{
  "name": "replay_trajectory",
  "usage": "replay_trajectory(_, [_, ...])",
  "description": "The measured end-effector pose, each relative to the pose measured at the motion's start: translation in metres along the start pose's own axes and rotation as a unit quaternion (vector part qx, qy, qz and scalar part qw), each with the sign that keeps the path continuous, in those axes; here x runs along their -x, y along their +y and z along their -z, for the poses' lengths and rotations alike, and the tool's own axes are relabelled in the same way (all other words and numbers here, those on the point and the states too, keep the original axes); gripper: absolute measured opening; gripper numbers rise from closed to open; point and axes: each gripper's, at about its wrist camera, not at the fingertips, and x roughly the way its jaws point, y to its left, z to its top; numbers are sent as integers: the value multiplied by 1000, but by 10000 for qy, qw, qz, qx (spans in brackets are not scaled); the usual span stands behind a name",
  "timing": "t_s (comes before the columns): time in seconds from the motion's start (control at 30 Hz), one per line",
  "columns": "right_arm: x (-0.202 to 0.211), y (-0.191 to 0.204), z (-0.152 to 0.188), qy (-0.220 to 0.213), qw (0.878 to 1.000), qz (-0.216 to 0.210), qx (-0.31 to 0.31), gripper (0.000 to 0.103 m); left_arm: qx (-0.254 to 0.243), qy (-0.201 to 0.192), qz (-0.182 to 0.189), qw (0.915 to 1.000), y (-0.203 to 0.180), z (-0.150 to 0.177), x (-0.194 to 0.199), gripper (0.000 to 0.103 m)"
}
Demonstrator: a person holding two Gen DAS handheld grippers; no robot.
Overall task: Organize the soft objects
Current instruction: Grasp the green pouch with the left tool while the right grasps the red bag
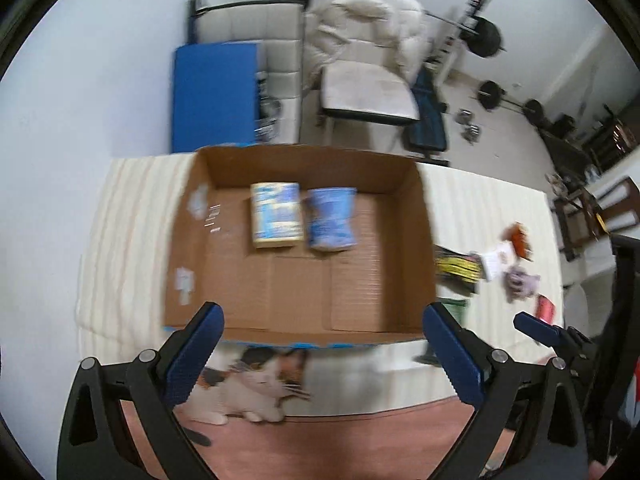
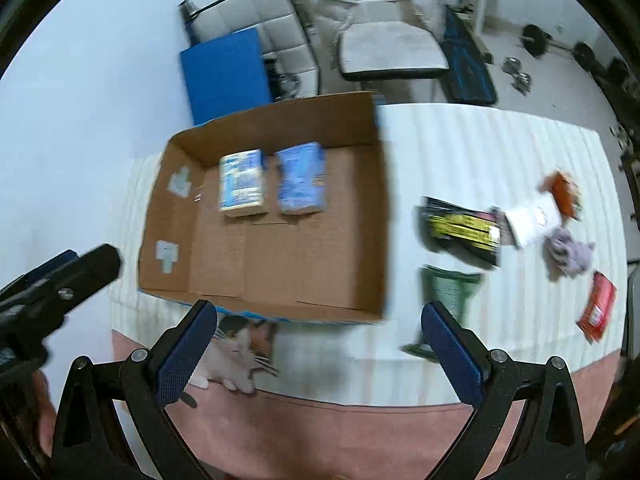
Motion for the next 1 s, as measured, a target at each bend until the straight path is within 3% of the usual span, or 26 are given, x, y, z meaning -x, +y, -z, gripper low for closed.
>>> replay_trajectory(0.07, [14,-41,4,-83,9995,116,-276,103,-223,46,68,9997,-34,-1,-7,102])
replay_trajectory(0.2, [33,-134,20,-66,9948,505,-884,103,-799,520,193,9953,-111,11,-48,102])
replay_trajectory(0.33, [41,-237,49,108,9836,919,-1550,103,-1287,1212,129,9842,-183,45,-115,102])
replay_trajectory(0.43, [34,-309,68,315,9732,1147,-1970,103,-1326,1732,31,9759,-217,68,-165,102])
replay_trajectory(0.7, [-8,-436,92,814,9558,1360,-2476,103,-1156,2560,-690,9573,-250,85,-273,102])
replay_trajectory(0.87, [-53,-468,87,1159,9516,1189,-2588,103,-1016,2829,-944,9491,-254,86,-308,102])
replay_trajectory(1.0, [-80,-478,80,1337,9493,971,-2674,102,-661,2943,-750,9505,-249,86,-317,93])
